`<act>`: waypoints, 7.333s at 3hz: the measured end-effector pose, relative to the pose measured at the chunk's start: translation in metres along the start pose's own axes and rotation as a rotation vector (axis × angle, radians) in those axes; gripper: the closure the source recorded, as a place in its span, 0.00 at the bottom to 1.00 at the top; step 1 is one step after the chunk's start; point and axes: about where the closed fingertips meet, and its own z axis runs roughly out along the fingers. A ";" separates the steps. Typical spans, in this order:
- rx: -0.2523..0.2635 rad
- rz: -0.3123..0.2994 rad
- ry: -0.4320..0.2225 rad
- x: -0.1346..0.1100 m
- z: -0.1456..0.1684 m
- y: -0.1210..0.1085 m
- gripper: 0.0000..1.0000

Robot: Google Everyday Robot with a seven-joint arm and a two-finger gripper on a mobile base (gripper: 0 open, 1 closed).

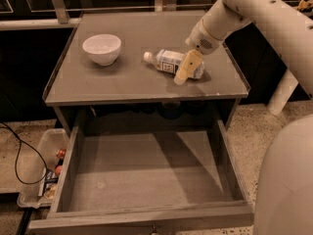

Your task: Place blue plastic bottle into top drawer

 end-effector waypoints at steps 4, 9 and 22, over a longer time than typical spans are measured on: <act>0.000 0.000 0.000 0.000 0.000 0.000 0.89; 0.021 -0.056 -0.048 0.072 -0.101 0.168 1.00; -0.059 0.182 -0.185 0.174 0.118 0.259 0.11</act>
Offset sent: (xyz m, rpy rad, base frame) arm 0.0000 0.0000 0.0000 0.0000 0.0000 0.0000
